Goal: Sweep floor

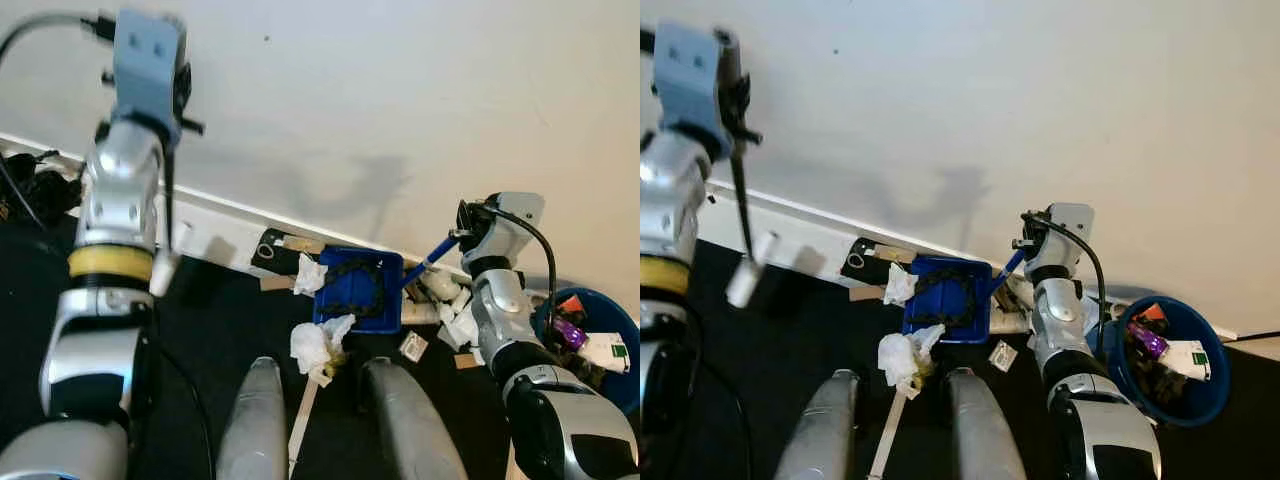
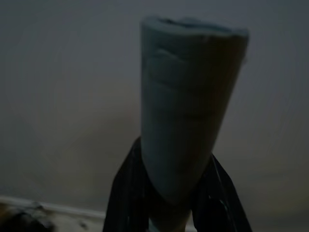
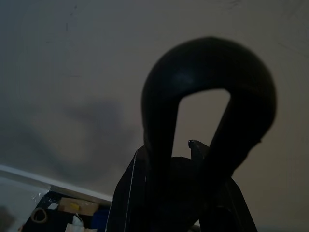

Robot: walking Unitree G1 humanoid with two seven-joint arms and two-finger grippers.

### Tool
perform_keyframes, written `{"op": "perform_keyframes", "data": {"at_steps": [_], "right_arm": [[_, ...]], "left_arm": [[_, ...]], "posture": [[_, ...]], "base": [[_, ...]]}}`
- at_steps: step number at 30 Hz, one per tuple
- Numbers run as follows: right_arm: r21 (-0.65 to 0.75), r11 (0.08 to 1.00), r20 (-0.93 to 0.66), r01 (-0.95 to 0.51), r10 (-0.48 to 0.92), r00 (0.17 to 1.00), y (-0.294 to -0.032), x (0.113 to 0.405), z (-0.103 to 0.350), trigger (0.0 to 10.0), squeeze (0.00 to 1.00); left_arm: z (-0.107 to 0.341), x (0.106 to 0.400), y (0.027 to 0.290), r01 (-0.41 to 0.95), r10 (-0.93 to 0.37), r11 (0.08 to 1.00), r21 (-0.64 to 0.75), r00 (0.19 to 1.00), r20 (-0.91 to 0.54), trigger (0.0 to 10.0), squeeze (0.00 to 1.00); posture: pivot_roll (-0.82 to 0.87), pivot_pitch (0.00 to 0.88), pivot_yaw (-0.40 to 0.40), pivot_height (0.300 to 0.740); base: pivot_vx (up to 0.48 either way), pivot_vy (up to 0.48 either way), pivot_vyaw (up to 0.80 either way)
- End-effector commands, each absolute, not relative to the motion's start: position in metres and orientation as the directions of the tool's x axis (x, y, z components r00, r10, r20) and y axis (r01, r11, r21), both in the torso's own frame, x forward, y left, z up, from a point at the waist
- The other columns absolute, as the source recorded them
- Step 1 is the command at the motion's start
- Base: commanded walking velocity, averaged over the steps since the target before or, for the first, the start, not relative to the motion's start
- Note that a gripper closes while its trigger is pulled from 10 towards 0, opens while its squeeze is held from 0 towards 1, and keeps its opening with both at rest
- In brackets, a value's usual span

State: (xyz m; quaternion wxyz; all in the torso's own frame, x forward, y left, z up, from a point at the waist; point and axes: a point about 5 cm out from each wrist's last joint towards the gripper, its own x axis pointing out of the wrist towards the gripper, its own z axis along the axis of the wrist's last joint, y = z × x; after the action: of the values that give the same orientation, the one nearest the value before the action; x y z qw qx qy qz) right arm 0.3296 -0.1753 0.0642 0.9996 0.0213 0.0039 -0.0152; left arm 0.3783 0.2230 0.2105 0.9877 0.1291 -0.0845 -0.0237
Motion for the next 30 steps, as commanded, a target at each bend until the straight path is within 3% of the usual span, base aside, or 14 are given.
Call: {"op": "perform_keyframes", "data": {"at_steps": [1,5,14,19,21,23,30], "right_arm": [[0.041,0.999,-0.246,-0.010,0.019,0.969,-0.169,0.302,0.017,10.0,0.00],[0.045,0.999,-0.223,-0.010,0.020,0.975,-0.170,0.302,0.020,10.0,0.00],[0.056,0.998,-0.158,0.019,-0.010,0.987,-0.179,0.296,0.022,10.0,0.00],[0.051,0.998,-0.170,0.036,-0.027,0.985,-0.185,0.291,0.018,10.0,0.00],[0.052,0.998,-0.184,0.044,-0.033,0.982,-0.187,0.289,0.015,10.0,0.00],[0.053,0.998,-0.202,0.047,-0.035,0.979,-0.187,0.286,0.012,10.0,0.00],[0.058,0.998,-0.203,0.036,-0.023,0.979,-0.181,0.288,0.012,10.0,0.00]], "left_arm": [[0.198,0.379,0.205,0.039,-0.083,0.982,0.187,0.969,0.234,10.0,0.00],[0.188,0.381,0.194,0.058,-0.100,0.982,0.182,0.968,0.232,10.0,0.00],[0.177,0.387,0.175,0.047,-0.125,0.939,0.341,0.970,0.209,10.0,0.00],[0.177,0.391,0.172,0.049,-0.111,0.952,0.303,0.975,0.190,10.0,0.00],[0.172,0.392,0.163,0.103,-0.145,0.961,0.255,0.978,0.150,10.0,0.00],[0.158,0.390,0.129,0.268,-0.288,0.938,0.219,0.955,0.067,10.0,0.00],[0.145,0.384,0.099,0.331,-0.355,0.895,0.298,0.934,0.030,10.0,0.00]], "posture": [[0.04,0.334,-0.079,0.740],[0.03,0.341,-0.079,0.740],[-0.04,0.376,-0.052,0.740],[-0.04,0.376,-0.047,0.740],[-0.03,0.376,-0.049,0.740],[-0.04,0.370,-0.052,0.740],[-0.06,0.366,-0.051,0.740]], "base": [[0.000,0.000,0.00],[0.000,0.000,0.00],[0.000,0.000,0.00],[0.000,0.000,0.00],[0.000,0.000,0.00],[0.000,0.000,0.00],[0.000,0.000,0.00]]}}
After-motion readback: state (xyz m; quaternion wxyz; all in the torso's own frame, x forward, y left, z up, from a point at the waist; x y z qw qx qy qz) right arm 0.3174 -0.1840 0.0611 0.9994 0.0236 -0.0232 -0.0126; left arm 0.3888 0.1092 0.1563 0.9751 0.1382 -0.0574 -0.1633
